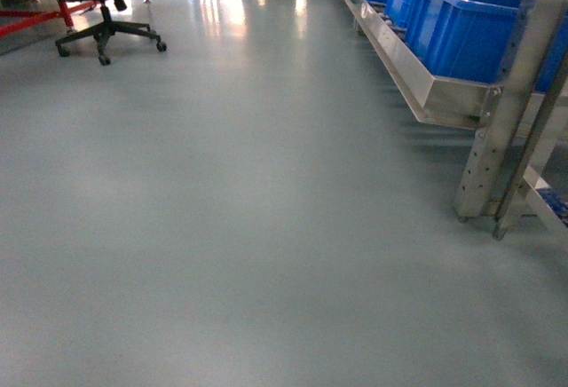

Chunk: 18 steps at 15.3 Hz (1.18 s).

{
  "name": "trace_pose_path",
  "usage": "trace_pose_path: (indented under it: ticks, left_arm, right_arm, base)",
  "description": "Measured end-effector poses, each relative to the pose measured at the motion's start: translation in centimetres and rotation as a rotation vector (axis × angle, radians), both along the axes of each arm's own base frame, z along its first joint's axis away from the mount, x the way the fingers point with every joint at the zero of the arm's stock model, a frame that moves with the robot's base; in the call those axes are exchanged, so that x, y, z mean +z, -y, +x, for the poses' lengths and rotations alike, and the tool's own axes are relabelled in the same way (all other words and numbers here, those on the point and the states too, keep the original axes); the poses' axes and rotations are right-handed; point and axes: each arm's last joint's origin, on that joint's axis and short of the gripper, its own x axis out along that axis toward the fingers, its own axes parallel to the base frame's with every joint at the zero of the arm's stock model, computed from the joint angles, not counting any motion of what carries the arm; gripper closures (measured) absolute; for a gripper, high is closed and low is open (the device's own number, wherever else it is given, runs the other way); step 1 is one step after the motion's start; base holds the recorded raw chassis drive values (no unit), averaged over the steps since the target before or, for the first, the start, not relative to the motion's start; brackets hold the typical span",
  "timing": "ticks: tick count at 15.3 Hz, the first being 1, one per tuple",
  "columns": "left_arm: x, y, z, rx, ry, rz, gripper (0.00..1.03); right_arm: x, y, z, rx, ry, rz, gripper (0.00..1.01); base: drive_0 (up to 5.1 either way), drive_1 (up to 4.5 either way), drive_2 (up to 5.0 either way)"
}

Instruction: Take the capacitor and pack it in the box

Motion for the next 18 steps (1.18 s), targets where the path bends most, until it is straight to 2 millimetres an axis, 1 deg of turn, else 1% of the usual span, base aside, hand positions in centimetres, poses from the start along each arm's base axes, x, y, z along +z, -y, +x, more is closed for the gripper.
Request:
trace_pose_path:
  ticks: [18]
  left_arm:
    - [0.01,-0.01,0.0,0.002,0.0,0.0,0.62]
  right_arm:
    - [-0.01,0.0,0.0,0.0,-0.001,0.0,0.03]
  base:
    - [-5.0,2.44,2.4]
